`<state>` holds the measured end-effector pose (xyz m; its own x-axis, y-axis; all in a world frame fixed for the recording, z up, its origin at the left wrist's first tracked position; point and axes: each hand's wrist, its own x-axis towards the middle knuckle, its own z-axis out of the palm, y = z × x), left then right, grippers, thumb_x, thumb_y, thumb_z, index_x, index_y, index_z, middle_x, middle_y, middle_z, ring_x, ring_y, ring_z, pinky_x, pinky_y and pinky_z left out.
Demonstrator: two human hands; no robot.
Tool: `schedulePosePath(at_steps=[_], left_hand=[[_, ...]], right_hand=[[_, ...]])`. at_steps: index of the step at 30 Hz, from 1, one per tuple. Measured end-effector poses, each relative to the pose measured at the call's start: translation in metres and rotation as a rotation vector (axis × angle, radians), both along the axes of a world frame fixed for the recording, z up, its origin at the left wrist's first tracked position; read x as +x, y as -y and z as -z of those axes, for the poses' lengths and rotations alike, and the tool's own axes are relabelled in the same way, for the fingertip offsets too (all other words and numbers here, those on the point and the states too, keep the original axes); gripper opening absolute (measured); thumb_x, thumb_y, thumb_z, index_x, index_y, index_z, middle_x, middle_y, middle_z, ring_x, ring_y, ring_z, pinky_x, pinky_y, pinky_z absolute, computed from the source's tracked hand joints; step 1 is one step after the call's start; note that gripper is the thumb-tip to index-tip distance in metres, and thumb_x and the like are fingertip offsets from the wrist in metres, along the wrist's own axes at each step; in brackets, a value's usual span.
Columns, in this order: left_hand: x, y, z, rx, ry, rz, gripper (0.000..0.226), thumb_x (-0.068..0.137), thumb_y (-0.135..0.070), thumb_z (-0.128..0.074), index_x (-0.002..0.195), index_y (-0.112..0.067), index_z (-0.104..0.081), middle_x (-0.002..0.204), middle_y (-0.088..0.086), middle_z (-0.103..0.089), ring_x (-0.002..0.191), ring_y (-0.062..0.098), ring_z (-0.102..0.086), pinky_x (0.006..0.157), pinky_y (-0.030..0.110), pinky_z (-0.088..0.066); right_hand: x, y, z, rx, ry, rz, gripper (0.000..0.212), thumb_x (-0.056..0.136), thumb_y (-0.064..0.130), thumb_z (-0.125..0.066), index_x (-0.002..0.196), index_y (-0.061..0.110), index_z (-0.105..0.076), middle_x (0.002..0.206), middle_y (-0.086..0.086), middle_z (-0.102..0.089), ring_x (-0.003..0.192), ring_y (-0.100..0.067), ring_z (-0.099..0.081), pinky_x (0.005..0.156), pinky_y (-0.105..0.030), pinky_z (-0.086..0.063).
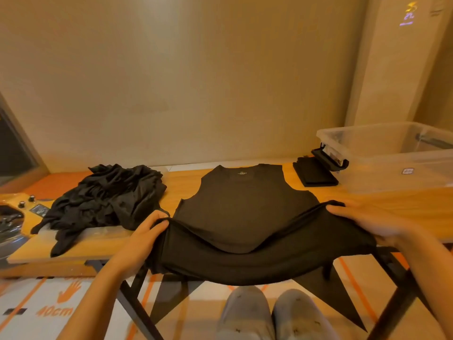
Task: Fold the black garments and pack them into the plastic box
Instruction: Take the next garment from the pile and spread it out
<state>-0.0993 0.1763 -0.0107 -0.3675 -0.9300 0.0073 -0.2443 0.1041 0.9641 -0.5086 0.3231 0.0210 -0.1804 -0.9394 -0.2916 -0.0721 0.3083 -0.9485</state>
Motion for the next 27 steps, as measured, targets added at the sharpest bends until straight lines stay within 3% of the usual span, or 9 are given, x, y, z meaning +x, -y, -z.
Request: schedulePosePath(at_steps=[4,7,11,15,18,20,22,24,27], left_hand=[[-0.006,0.014,0.000,-0.049,0.003,-0.008,0.017,0.099,-0.021,-0.048,0.092,-0.009,-0.057,0.092,0.010,-0.059,0.087,0.026,-0.060,0.075,0.034,-0.047],[-0.010,0.025,-0.004,-0.063,-0.021,0.006,0.014,0.097,-0.016,-0.051,0.090,-0.005,-0.056,0.081,0.006,-0.061,0.077,0.019,-0.062,0.065,0.026,-0.048],[-0.012,0.053,-0.018,-0.108,0.039,0.017,0.007,0.090,-0.004,-0.058,0.088,0.002,-0.063,0.080,0.009,-0.070,0.077,0.018,-0.069,0.065,0.021,-0.054],[-0.019,0.101,-0.041,-0.139,0.100,-0.012,0.010,0.085,-0.002,-0.065,0.078,0.004,-0.062,0.072,0.011,-0.070,0.068,0.019,-0.067,0.061,0.018,-0.052],[-0.029,0.150,-0.056,-0.109,0.117,-0.001,0.016,0.086,-0.002,-0.065,0.071,0.000,-0.058,0.056,0.004,-0.061,0.049,0.015,-0.056,0.051,0.018,-0.046],[-0.035,0.188,-0.067,-0.039,0.140,0.023,0.018,0.086,-0.002,-0.064,0.070,0.000,-0.056,0.054,0.008,-0.054,0.046,0.017,-0.048,0.046,0.019,-0.042],[-0.040,0.228,-0.088,-0.016,0.158,-0.002,0.018,0.086,-0.002,-0.064,0.070,-0.002,-0.056,0.062,0.012,-0.055,0.054,0.018,-0.052,0.048,0.020,-0.045],[-0.048,0.265,-0.127,-0.088,0.086,-0.093,0.012,0.086,0.002,-0.063,0.075,-0.002,-0.060,0.079,0.015,-0.062,0.075,0.024,-0.061,0.055,0.019,-0.054],[-0.068,0.295,-0.218,-0.324,-0.280,-0.177,0.014,0.089,0.008,-0.056,0.086,-0.004,-0.063,0.086,0.008,-0.069,0.087,0.023,-0.066,0.066,0.016,-0.056]], right_hand=[[-0.010,0.008,0.005,-0.031,-0.034,0.001,0.020,0.090,0.023,-0.052,0.105,0.012,-0.060,0.083,-0.002,-0.074,0.073,-0.015,-0.072,0.054,-0.019,-0.054],[-0.017,0.016,0.001,-0.046,-0.036,0.006,0.019,0.088,0.027,-0.057,0.105,0.018,-0.061,0.096,-0.003,-0.073,0.080,-0.014,-0.071,0.060,-0.022,-0.054],[-0.028,0.039,-0.013,-0.118,-0.228,-0.019,0.068,0.052,0.063,-0.081,0.099,0.016,-0.070,0.093,-0.006,-0.072,0.088,-0.019,-0.070,0.065,-0.024,-0.054],[-0.049,0.095,-0.027,-0.175,-0.449,0.062,0.016,0.088,0.021,-0.065,0.088,0.005,-0.069,0.081,-0.009,-0.069,0.080,-0.023,-0.068,0.060,-0.023,-0.052],[-0.072,0.154,-0.031,-0.204,-0.556,0.166,0.032,0.086,0.023,-0.069,0.087,-0.008,-0.062,0.073,-0.018,-0.057,0.070,-0.027,-0.062,0.054,-0.024,-0.048],[-0.092,0.194,-0.033,-0.181,-0.556,0.191,0.040,0.085,0.027,-0.070,0.094,-0.011,-0.061,0.086,-0.028,-0.061,0.082,-0.036,-0.065,0.065,-0.036,-0.053],[-0.111,0.228,-0.050,-0.159,-0.562,0.171,0.028,0.087,0.025,-0.070,0.089,-0.003,-0.066,0.083,-0.022,-0.066,0.084,-0.034,-0.067,0.074,-0.039,-0.056],[-0.123,0.253,-0.091,-0.229,-0.596,0.213,0.019,0.090,0.016,-0.066,0.076,0.003,-0.064,0.076,-0.012,-0.064,0.070,-0.023,-0.063,0.060,-0.025,-0.054],[-0.134,0.280,-0.182,-0.627,-0.466,0.442,0.005,0.093,0.006,-0.058,0.095,0.004,-0.062,0.082,-0.009,-0.061,0.056,-0.002,-0.062,0.048,-0.011,-0.049]])
